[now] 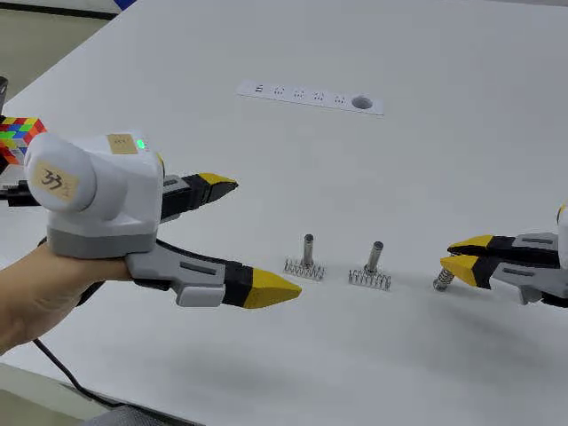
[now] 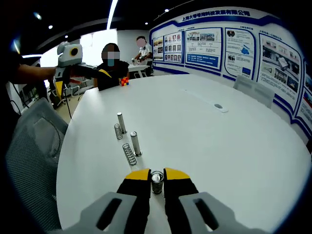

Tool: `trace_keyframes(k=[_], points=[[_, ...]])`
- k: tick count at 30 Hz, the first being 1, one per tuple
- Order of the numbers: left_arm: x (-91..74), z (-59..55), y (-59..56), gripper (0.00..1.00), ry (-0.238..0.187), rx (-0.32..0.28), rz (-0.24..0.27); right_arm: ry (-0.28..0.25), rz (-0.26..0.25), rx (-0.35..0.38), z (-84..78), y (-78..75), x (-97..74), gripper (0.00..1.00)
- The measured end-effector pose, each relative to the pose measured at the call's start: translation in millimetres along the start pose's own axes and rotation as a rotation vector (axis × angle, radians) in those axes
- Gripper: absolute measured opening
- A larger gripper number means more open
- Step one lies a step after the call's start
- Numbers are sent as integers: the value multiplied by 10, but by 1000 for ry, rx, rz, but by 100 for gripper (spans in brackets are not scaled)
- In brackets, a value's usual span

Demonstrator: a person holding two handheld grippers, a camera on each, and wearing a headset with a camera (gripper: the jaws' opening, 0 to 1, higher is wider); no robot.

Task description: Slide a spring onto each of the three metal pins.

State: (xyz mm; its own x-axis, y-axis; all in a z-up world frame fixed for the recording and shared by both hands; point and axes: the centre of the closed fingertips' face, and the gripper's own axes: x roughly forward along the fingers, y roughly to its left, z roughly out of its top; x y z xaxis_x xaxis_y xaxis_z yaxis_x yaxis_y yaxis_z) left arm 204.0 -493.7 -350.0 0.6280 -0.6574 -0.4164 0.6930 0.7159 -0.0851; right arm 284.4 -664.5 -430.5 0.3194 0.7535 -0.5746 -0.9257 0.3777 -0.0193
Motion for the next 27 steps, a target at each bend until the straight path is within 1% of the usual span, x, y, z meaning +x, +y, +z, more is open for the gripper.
trace_keyframes(k=[4, 11, 12, 18, 24, 27], points=[[-19, 5, 8, 97, -6, -6, 5, 2, 4, 3, -19, 8, 21, 11], [-36, -17, -3, 96, 3, -5, 6, 8, -7, 9, -69, -21, 56, 11], [-38, -22, -3, 96, 6, -4, 6, -5, -10, 17, -50, -25, 53, 11], [-38, -17, -20, 96, 7, -3, 4, 1, -10, 27, -69, -60, 40, 12], [-34, -11, -43, 96, 8, 1, 0, 18, -12, 12, -93, -63, 32, 13], [-41, 3, -54, 96, 6, 2, -2, 11, -16, 14, -76, -61, 19, 15]])
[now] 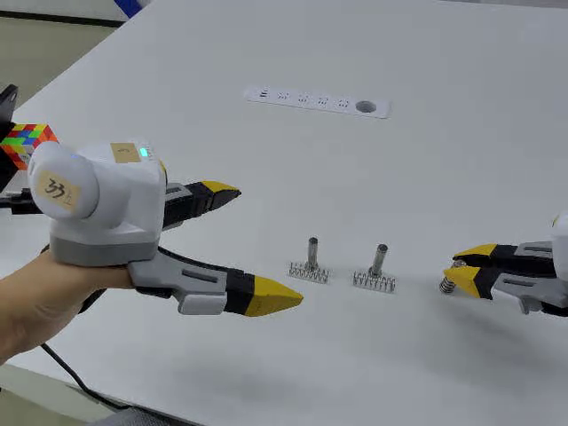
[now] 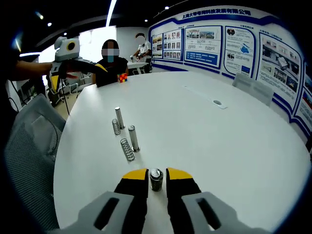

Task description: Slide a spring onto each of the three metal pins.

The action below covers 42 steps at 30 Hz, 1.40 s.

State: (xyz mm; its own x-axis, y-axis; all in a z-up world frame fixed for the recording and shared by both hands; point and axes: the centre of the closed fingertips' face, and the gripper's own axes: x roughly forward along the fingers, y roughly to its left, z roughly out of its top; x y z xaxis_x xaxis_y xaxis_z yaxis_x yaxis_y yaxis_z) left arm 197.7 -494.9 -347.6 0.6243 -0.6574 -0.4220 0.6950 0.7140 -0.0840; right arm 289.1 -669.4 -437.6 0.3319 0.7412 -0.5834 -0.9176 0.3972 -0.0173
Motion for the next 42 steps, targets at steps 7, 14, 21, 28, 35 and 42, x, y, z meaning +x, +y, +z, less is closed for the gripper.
trace_keyframes(k=[7, 14, 21, 28, 35, 42], points=[[-24, 15, -6, 96, -1, 8, 4, -71, -36, 21, 213, -49, -103, 17], [-12, 22, -27, 95, -6, 7, -5, -127, 6, 10, 489, 123, -145, 17], [19, 62, -48, 94, -17, 11, -14, -90, 88, -25, 479, 460, 79, 17], [4, 45, -15, 93, -18, 10, -13, -2, 118, -72, 339, 596, 320, 17], [8, -7, -7, 93, -13, 1, -14, 102, 120, -140, 167, 557, 500, 18], [7, -62, 1, 92, -6, -8, -14, 167, 146, -209, 43, 600, 616, 17]])
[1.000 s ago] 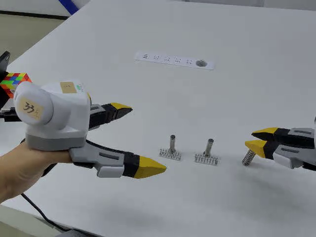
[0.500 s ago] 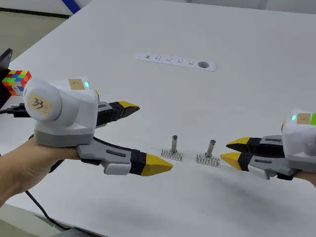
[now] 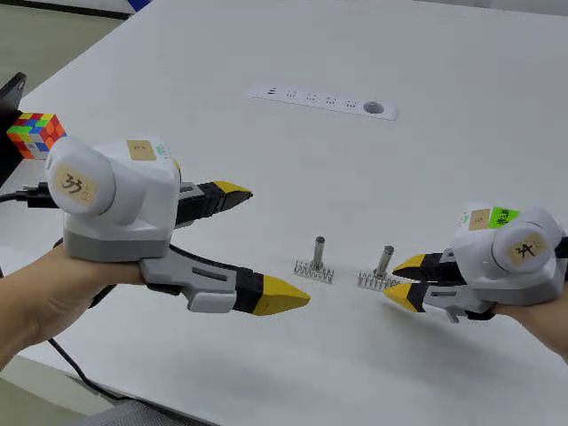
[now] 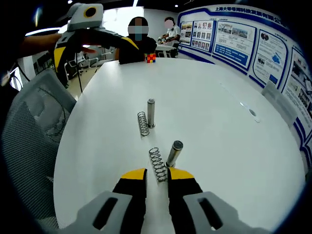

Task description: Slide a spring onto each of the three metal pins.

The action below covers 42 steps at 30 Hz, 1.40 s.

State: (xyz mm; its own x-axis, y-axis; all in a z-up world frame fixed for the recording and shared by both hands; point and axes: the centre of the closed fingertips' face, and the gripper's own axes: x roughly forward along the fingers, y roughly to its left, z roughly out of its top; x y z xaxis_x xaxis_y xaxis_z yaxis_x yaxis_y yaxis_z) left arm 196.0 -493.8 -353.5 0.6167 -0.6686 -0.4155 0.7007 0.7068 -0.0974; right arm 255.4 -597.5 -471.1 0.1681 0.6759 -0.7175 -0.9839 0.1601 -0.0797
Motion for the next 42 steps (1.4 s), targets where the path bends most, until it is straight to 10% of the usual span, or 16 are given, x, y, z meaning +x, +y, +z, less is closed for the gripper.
trace_keyframes(k=[28, 42], points=[[-8, -19, -29, 87, -1, -10, -10, 89, 53, -49, -103, 64, 78, 11], [181, 27, -316, 75, 7, -22, -103, 2, 100, -60, 333, 245, -350, 11]])
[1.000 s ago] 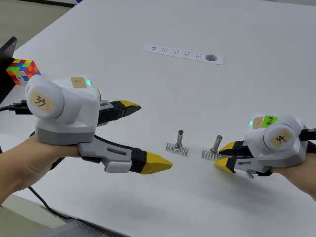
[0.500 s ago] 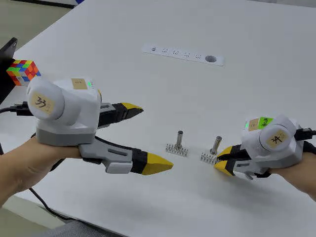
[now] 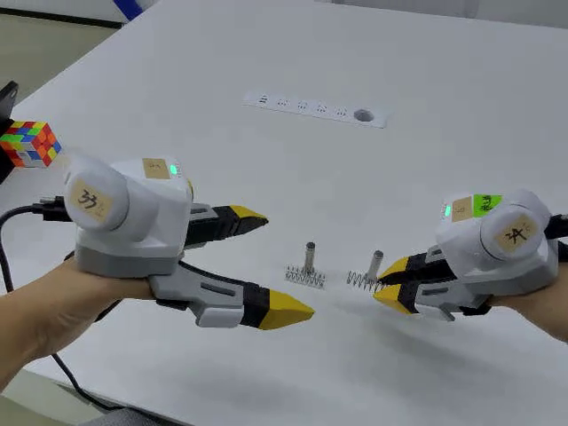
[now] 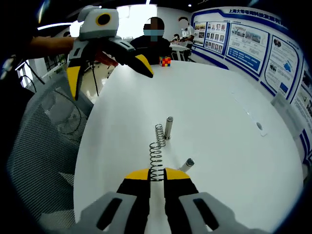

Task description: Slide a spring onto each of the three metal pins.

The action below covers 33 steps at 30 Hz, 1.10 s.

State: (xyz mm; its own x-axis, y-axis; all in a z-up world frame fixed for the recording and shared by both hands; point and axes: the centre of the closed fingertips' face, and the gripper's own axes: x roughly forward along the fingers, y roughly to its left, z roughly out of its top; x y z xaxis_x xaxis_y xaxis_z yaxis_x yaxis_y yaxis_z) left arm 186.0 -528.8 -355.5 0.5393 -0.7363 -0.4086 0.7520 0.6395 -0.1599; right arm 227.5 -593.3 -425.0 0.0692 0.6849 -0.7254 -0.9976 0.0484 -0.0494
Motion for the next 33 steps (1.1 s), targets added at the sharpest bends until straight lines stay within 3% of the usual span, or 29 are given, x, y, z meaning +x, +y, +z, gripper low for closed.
trace_keyframes(k=[7, 14, 19, 24, 33], points=[[119, 3, -148, 67, 19, 46, -42, -57, 37, -68, 228, 187, -208, 11], [207, 13, -301, 57, 30, 59, -90, -62, 81, -145, 330, 388, -333, 11], [262, -4, -402, 46, 38, 79, -121, -58, 101, -191, 370, 492, -375, 11], [295, -38, -476, 42, 50, 109, -138, -60, 120, -218, 409, 571, -397, 11], [295, -71, -524, 30, 62, 117, -157, -48, 149, -270, 430, 653, -397, 11]])
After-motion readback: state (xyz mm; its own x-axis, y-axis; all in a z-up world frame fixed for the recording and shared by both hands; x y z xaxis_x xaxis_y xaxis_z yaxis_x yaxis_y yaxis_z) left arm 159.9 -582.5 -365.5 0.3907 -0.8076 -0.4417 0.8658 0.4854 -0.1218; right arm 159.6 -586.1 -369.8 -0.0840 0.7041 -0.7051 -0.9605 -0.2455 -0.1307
